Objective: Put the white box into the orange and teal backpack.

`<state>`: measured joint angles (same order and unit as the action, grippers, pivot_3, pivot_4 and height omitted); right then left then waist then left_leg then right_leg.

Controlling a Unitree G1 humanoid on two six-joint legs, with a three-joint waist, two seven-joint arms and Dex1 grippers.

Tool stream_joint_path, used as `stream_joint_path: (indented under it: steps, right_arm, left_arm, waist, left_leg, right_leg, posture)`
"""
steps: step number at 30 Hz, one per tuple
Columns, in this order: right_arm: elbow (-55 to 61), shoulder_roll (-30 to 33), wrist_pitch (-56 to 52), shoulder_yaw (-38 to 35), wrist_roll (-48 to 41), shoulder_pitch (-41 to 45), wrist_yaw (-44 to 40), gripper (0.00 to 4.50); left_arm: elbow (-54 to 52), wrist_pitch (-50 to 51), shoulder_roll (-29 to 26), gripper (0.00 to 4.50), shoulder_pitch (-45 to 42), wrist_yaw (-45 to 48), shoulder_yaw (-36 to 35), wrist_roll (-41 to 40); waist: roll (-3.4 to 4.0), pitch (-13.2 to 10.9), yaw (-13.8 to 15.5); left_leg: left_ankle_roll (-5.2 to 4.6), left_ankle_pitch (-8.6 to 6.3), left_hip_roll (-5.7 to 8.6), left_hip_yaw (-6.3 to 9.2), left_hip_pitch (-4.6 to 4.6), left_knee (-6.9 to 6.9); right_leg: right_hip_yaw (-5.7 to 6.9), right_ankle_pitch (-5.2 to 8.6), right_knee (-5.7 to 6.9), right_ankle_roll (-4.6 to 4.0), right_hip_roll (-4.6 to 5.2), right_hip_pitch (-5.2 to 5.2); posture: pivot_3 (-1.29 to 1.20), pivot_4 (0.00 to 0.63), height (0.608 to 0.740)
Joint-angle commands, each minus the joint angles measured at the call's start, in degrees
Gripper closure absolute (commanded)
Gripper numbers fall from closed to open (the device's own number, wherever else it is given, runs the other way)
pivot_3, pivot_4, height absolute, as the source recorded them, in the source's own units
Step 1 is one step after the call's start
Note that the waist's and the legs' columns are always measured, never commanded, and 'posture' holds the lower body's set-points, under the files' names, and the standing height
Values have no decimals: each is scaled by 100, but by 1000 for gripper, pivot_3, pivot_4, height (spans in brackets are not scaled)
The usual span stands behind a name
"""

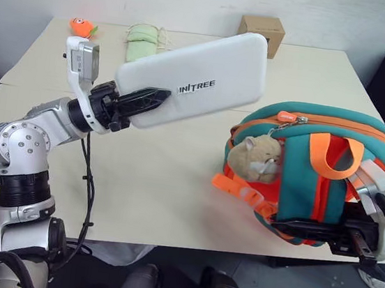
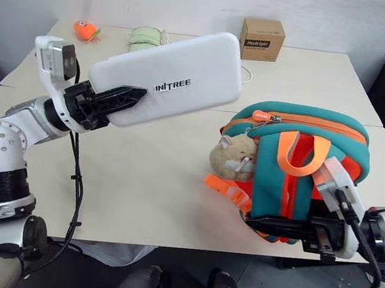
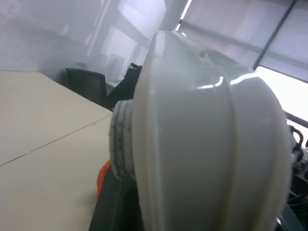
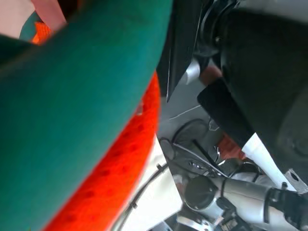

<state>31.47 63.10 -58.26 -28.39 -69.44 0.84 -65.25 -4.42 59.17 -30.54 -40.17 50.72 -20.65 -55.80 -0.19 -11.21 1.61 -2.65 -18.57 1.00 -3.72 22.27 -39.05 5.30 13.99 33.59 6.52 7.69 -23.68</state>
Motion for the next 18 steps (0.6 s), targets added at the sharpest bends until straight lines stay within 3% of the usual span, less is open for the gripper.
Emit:
stream_joint_path:
  steps: [1,5,8,13,18]
  right_arm:
    - [-203,246,-20,-303,101,-210,-419,4473]
    - [-411,401,19,-350,252,-243,-658,4473]
    - [-405,568,-146,-501,192,-371,-966,4473]
    - [-276,690,-290,-842,115,-611,-1280,4473]
    - [-115,622,-354,-911,-47,-608,-1210,4473]
  left_arm:
    - [-405,-413,-256,3309,208,606,521,194]
    - [-279,-1617,-447,3309,340,1135,1464,1323]
    - [176,-2287,-227,3309,-52,1219,1806,1789]
    - [641,-2657,-25,3309,-740,1415,1853,1909]
    - [964,-2236,11,3309,-1292,1516,1523,1449]
  waist:
    - [0,0,5]
    - [0,0,14]
    - [0,0,34]
    - [0,0,150]
    - [0,0,148]
  left_leg:
    - [-6,0,2,-1,1,0]
    - [-12,-4,5,-4,3,-1]
    - [3,-15,5,-5,3,-1]
    - [-17,-7,3,0,10,-3]
    - [-21,-11,2,-1,16,-4]
  right_leg:
    - [0,0,-2,0,0,0]
    - [3,0,-12,0,0,2]
    - [2,0,-30,0,4,0]
    - [1,-1,-31,0,6,-4]
    - [44,-1,-20,0,-3,-4]
  posture:
    - [0,150,740]
    - [0,150,740]
    - [0,150,740]
    - [0,150,740]
    - [0,150,740]
